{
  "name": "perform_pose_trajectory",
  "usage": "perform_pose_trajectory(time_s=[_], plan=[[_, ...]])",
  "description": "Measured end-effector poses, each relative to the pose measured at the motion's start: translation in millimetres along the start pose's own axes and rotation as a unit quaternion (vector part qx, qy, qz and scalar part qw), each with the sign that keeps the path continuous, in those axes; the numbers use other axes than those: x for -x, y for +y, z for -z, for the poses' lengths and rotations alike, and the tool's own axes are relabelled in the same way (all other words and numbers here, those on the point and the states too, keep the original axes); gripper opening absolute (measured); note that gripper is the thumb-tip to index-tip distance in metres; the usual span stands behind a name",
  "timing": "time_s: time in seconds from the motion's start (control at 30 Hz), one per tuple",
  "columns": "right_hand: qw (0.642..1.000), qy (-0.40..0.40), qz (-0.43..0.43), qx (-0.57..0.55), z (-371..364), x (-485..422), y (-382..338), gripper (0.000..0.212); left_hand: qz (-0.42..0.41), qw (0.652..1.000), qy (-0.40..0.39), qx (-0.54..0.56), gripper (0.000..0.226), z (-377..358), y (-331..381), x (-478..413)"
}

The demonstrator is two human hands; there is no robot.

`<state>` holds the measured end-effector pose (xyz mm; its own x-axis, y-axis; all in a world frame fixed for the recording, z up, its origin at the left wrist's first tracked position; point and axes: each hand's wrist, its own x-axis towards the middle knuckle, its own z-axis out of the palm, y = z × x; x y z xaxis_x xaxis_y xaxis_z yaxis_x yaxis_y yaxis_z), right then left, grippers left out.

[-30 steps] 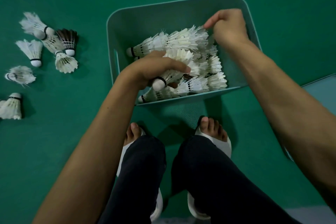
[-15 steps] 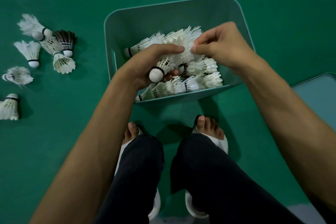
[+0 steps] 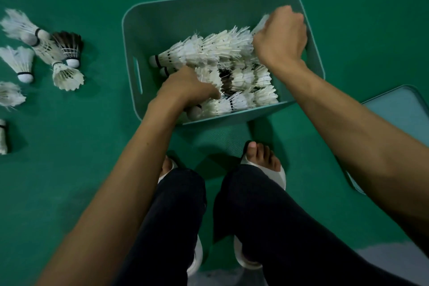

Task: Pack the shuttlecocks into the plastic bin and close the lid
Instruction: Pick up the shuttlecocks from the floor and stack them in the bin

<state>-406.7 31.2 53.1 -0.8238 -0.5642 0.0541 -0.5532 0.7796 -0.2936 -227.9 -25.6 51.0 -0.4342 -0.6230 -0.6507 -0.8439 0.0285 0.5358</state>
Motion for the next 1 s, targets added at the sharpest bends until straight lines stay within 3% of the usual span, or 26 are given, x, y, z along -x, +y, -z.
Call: perform_pose_trajectory(time_s=[0.13,0.2,0.3,0.4,0.6,0.73,0.83,0.87,0.93,1.0], plan=[[0.978,-0.077,-0.116,-0.155,-10,-19,-2,0.015,-0.021,1.0,-0.004,0.003,0.069,0,-6,-2],[0.959,-0.116,-0.163,-0.198,-14,-22,-4,0.018,-0.021,1.0,-0.001,0.004,0.064,1,-11,-7],[0.924,-0.151,-0.22,-0.273,-22,-24,-7,0.004,-0.014,1.0,0.018,0.021,0.045,3,-13,-12],[0.93,-0.124,-0.218,-0.269,-26,-27,-8,0.006,-0.015,0.998,0.029,0.046,0.047,4,-16,-14],[0.98,-0.083,-0.124,-0.132,-24,-19,-6,0.012,-0.032,0.996,0.037,0.073,0.069,3,-14,-12],[0.99,-0.095,-0.077,-0.073,-3,-1,-14,0.005,-0.053,0.995,0.008,0.089,0.1,3,-13,-4],[0.992,-0.068,-0.017,-0.11,17,11,-10,0.029,-0.046,0.995,-0.016,0.09,0.099,6,-13,-1],[0.983,-0.096,0.032,-0.155,23,16,-9,0.033,-0.042,0.995,-0.024,0.085,0.092,8,-11,1],[0.933,-0.231,0.148,-0.233,32,32,-11,0.032,-0.035,0.996,-0.035,0.078,0.077,13,-9,4],[0.881,-0.345,0.241,-0.215,33,44,-10,0.028,-0.023,0.996,-0.037,0.083,0.07,17,-8,2]])
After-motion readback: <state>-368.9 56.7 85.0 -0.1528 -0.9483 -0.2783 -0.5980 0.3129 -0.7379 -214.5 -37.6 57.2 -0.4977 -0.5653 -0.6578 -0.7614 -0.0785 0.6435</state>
